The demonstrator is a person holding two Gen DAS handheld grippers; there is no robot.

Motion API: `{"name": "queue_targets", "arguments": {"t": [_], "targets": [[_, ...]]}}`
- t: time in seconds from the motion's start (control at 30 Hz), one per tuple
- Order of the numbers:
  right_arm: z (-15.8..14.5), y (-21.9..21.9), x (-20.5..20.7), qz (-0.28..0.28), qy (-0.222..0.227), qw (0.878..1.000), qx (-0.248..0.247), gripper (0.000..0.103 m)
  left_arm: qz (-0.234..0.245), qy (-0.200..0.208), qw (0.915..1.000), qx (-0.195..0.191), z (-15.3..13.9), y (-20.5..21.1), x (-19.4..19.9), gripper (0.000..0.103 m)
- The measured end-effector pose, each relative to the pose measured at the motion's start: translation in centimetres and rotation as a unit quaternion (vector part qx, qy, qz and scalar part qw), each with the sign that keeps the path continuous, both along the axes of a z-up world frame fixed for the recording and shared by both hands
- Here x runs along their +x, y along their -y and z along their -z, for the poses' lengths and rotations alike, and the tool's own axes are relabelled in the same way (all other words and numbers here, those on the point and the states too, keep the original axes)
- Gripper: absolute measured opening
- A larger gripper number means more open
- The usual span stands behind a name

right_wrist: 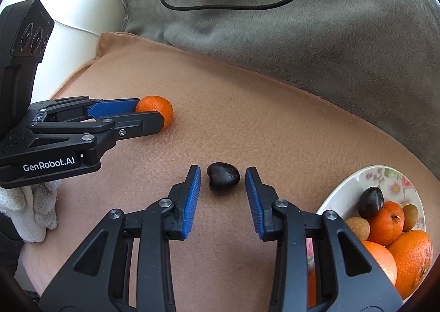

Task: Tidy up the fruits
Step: 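Close the left gripper on the mandarin while the right gripper grasps the dark plum, then carry the mandarin with the left gripper while the right gripper carries the plum to the bowl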

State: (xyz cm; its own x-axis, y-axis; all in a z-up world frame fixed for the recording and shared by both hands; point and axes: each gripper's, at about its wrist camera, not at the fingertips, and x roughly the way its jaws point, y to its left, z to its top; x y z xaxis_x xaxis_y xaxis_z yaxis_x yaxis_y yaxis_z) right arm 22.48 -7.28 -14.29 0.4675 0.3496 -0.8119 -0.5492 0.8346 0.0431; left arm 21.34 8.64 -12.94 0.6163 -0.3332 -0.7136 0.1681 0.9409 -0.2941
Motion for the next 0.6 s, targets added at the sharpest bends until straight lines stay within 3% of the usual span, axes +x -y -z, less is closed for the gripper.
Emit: {"name": "queue_targets", "arguments": {"t": [0.23,0.37,0.6], "targets": [[0.64,-0.67,0.69,0.0,-0.005,1.0,-0.006,0.035,-0.002,-0.006,1.0,-0.003,0.3,0.04,0.29,0.036],[0.67,-0.69,0.92,0.002,-0.002,1.0,-0.004,0.025,-0.001,-0.007,1.0,-0.007,0.41,-0.06,0.44,0.035],[0.62,-0.82,0.94,0.0,-0.002,1.0,0.003,0.025,-0.002,-0.004,1.0,-0.006,0.3,-0.1,0.32,0.034]]}}
